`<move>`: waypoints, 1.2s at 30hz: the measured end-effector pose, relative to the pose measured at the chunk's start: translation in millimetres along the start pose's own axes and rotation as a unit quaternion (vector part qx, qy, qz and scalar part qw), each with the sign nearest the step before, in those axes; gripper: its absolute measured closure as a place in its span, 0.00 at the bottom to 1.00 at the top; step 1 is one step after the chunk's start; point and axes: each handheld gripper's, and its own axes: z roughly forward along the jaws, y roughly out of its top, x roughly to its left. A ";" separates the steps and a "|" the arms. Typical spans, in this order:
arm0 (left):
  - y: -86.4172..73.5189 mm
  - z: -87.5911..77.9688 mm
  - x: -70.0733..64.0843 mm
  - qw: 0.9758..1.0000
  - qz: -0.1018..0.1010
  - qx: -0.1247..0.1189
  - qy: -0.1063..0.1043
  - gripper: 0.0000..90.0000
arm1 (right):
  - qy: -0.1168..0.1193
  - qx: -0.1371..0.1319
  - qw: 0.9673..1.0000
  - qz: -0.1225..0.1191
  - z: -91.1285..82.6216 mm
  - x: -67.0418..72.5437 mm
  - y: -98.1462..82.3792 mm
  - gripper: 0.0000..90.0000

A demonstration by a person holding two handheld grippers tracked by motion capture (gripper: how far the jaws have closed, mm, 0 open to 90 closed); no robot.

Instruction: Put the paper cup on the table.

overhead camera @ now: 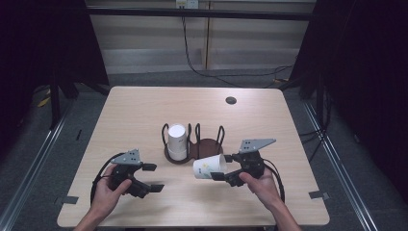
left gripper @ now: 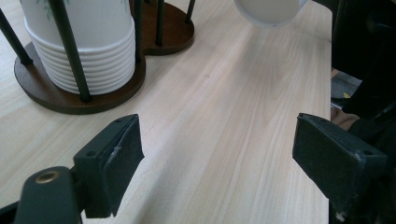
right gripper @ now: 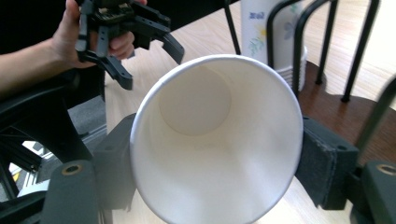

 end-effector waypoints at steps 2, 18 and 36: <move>-0.5 -0.4 -0.7 1.000 0.011 0.009 0.008 0.18 | -0.002 0.002 1.000 0.001 -0.5 -1.1 -0.7 0.28; -12.0 -6.2 -2.1 1.000 0.009 -0.003 0.028 0.18 | -0.032 0.038 0.999 -0.004 -15.1 -12.7 0.2 0.28; -15.5 -4.8 -5.5 0.999 0.004 -0.002 0.036 0.18 | -0.080 0.081 0.993 0.006 -35.4 -34.1 7.1 0.28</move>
